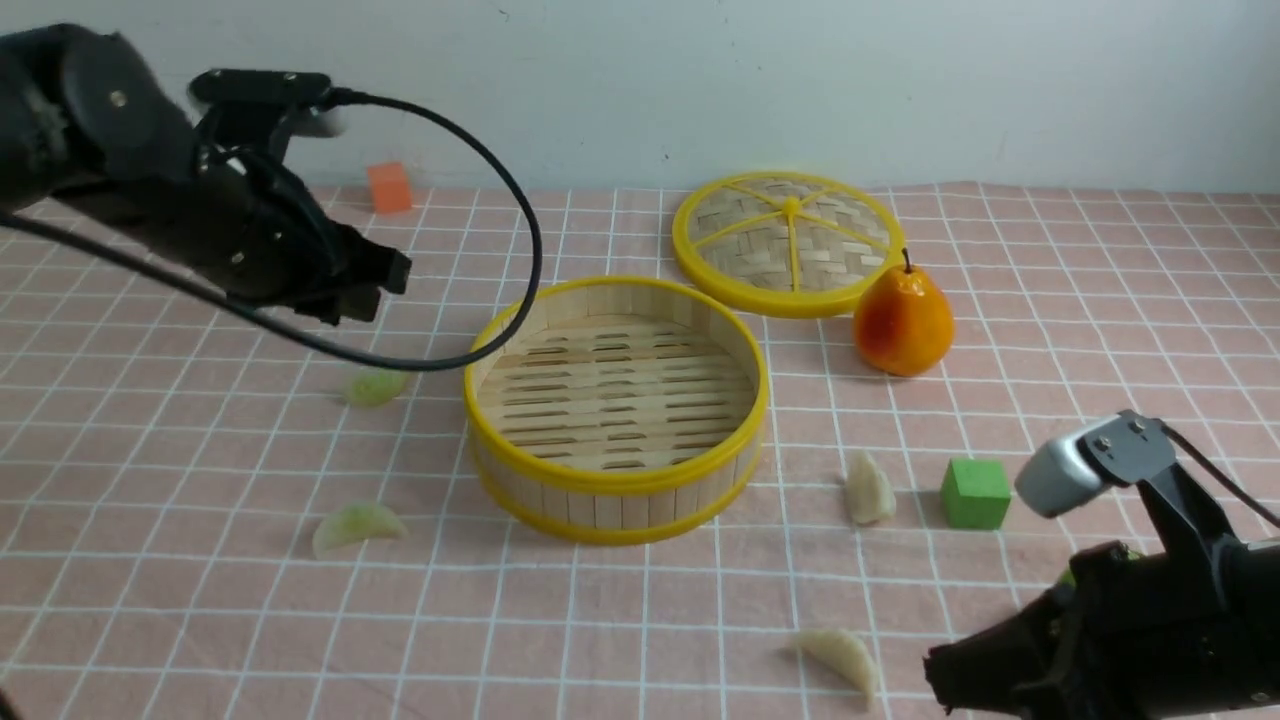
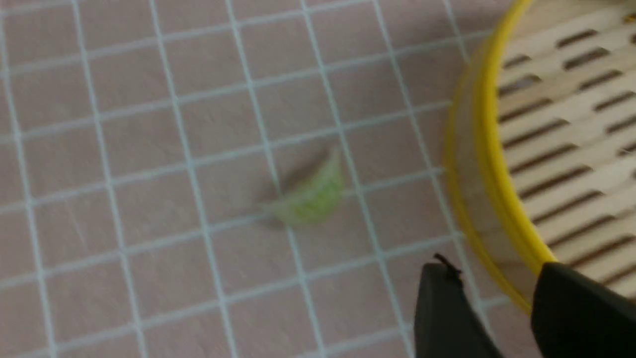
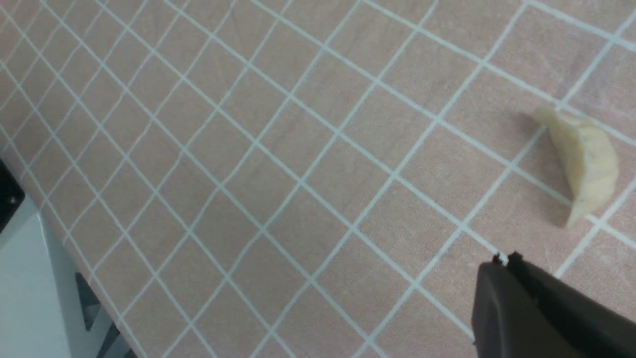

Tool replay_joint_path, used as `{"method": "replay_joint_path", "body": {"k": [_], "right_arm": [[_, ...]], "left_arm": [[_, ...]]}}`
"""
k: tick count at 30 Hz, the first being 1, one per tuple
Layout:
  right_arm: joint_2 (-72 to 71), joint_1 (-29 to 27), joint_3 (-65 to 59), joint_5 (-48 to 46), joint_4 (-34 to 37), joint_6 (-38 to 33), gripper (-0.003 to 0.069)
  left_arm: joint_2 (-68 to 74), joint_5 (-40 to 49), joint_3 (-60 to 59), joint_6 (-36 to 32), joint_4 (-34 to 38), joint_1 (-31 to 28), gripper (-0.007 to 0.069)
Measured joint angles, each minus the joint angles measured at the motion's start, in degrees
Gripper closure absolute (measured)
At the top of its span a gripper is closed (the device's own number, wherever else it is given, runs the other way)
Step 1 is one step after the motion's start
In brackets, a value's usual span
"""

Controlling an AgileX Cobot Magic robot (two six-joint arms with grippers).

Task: Put the dumplings into the steamer on the table with the pink tablecloth.
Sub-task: 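Reach for and grasp a dumpling on the table with the left gripper, then place the dumpling into the bamboo steamer basket with the left gripper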

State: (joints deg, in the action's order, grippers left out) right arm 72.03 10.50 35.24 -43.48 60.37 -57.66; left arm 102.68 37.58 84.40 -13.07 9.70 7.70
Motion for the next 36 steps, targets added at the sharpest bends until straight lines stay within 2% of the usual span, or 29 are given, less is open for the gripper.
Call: {"method": "replay_joint_path", "body": {"k": [1,5,7,10,15,21,23,27,29,31,32,33,36], "right_arm": [[0.0,0.0,0.0,-0.4,0.26,-0.11,0.0659],[0.0,0.0,0.0,-1.67,0.49,-0.2,0.0659],[0.0,0.0,0.05,-1.92,0.6,-0.2,0.0659],[0.0,0.0,0.05,-1.96,0.59,-0.2,0.0656],[0.0,0.0,0.05,-1.87,0.59,-0.27,0.0653],[0.0,0.0,0.11,-1.87,0.59,-0.31,0.0651],[0.0,0.0,0.11,-1.8,0.61,-0.31,0.0651],[0.0,0.0,0.11,-1.73,1.98,-0.31,0.0648],[0.0,0.0,0.11,-1.74,2.41,-0.37,0.0648],[0.0,0.0,0.11,-1.63,2.89,-1.03,0.0648],[0.0,0.0,0.11,-1.63,2.96,-1.14,0.0648],[0.0,0.0,0.11,-1.42,3.29,-1.64,0.0648],[0.0,0.0,0.11,-0.96,3.68,-1.93,0.0648]], "left_arm": [[3.11,0.05,3.65,0.53,-2.09,0.0,0.0285],[11.18,0.05,10.64,1.89,-5.73,0.0,0.0172],[15.51,0.05,14.48,2.1,-7.23,0.0,0.0144],[19.76,0.81,17.18,1.93,-8.32,0.0,0.0139],[24.45,1.35,17.94,-0.62,-9.32,0.0,0.0191],[26.61,2.89,18.24,0.76,-10.57,0.0,0.0393],[26.56,3.84,18.42,4.3,-10.99,0.0,0.0452],[25.68,6.88,19.11,12.07,-10.79,0.0,0.0447],[24.7,8.29,19.93,14.62,-9.15,0.0,0.0447],[21.85,10.74,21.99,17.65,-2.82,0.0,0.0447],[21.58,11.04,22.37,17.73,-1.35,0.0,0.0447],[19.28,11.75,23.63,17.87,4.77,0.24,0.0447],[17.18,11.18,24.76,15.57,13.01,1.76,0.0447]]}}
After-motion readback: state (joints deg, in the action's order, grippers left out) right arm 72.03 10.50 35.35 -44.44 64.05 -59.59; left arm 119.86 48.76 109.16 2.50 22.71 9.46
